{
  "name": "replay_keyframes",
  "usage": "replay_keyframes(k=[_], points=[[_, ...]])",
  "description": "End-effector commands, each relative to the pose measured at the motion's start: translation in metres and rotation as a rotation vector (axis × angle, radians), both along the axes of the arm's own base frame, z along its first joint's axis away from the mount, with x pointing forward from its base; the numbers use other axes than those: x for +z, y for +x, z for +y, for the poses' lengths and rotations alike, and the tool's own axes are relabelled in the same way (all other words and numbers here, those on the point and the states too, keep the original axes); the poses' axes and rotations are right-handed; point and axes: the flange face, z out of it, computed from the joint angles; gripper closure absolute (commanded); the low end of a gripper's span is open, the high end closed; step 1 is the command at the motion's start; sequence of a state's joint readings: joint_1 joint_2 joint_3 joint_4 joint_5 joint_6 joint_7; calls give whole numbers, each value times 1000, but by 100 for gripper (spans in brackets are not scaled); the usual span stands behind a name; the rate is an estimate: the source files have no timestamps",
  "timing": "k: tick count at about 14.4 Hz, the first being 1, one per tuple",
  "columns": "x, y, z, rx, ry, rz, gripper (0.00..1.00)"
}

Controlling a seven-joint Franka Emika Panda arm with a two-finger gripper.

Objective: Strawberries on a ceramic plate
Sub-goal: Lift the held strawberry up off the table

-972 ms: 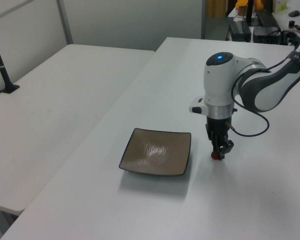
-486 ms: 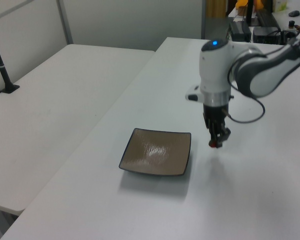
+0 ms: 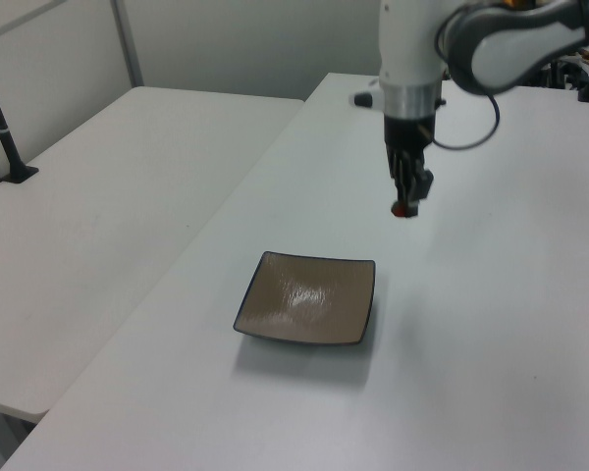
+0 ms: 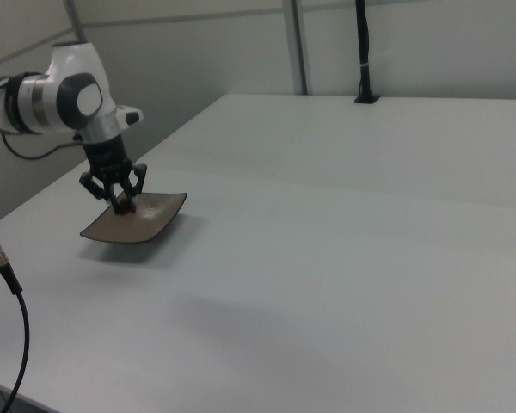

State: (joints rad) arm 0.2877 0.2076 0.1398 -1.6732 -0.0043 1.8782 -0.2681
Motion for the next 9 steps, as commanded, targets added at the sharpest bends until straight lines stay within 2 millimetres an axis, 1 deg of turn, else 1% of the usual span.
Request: replay_keyframes(k=[1,4,6,7,8,9], points=[[12,24,3,-69,38,0,100],[6,43,9,-157,55,-2,100],[-4,55,16,-222,70,1,100],[-12,59,19,-254,70,10,100],[-22,66,26,-288,81,2,100],[-30,68,35,-298,88,-7,100]])
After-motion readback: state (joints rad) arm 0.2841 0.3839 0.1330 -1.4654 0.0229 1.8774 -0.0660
